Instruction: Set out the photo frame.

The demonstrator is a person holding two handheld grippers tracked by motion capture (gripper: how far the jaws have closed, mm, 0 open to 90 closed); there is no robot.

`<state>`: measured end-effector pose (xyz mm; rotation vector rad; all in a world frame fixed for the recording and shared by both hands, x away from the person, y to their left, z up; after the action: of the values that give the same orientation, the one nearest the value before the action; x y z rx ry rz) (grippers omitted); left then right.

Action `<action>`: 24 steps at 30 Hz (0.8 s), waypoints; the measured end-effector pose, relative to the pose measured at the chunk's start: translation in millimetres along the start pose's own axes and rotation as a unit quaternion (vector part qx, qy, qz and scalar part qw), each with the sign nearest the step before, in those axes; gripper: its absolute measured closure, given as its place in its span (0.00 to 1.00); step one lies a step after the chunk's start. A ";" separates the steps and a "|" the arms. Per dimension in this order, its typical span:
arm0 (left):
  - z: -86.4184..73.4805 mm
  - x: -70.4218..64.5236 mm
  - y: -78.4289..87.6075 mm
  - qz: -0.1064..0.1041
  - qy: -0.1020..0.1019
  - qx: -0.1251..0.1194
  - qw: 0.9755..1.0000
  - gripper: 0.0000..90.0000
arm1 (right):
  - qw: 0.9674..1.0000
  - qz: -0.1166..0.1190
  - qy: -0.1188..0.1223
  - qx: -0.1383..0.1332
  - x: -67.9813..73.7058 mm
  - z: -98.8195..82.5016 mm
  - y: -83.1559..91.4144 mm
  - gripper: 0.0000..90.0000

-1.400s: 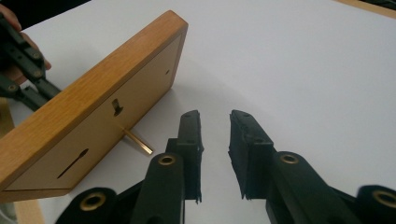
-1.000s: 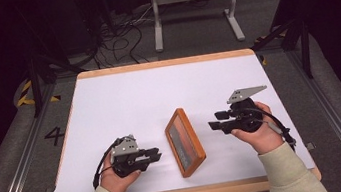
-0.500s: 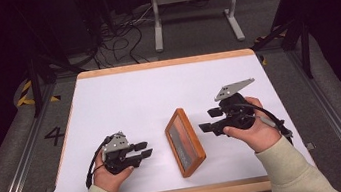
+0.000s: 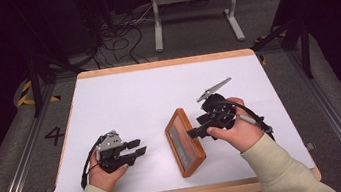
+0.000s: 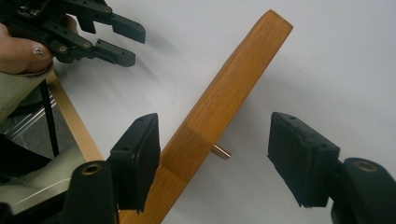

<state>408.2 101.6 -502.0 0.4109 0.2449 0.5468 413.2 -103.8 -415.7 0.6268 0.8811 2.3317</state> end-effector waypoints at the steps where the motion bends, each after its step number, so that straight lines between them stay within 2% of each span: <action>1: -0.3 0.2 -0.4 0.000 0.000 0.001 1.000 0.67 | 1.000 0.002 -0.003 0.002 0.6 -0.4 -2.9 0.38; 7: -1.4 0.6 -0.5 0.001 0.001 0.003 1.000 0.67 | 1.000 0.008 -0.010 0.015 4.4 -4.2 -21.5 0.36; 13: -2.1 0.4 -1.1 -0.001 0.002 0.004 1.000 0.67 | 0.999 0.004 -0.014 0.044 7.3 -11.0 -35.1 0.40; 18: -2.7 -0.2 -3.1 -0.001 -0.002 0.006 1.000 0.66 | 0.998 0.006 -0.019 0.054 11.2 -14.4 -39.9 0.48; 24: -2.6 0.3 -2.4 -0.001 -0.001 0.005 1.000 0.66 | 0.997 0.001 -0.009 0.076 12.7 -21.5 -44.3 0.58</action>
<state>408.7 100.7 -505.4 0.4215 0.2456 0.5433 406.1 -77.4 -458.6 0.7088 1.0566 2.2720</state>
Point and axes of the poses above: each handheld gripper's, and its own axes: y roughly backward along the jaws, z roughly out of its top, x roughly to its left, the point moved 10 cm from there along -y, roughly forward along the jaws, and after that the axes turned 7 degrees about -x, right-handed, at the moved point
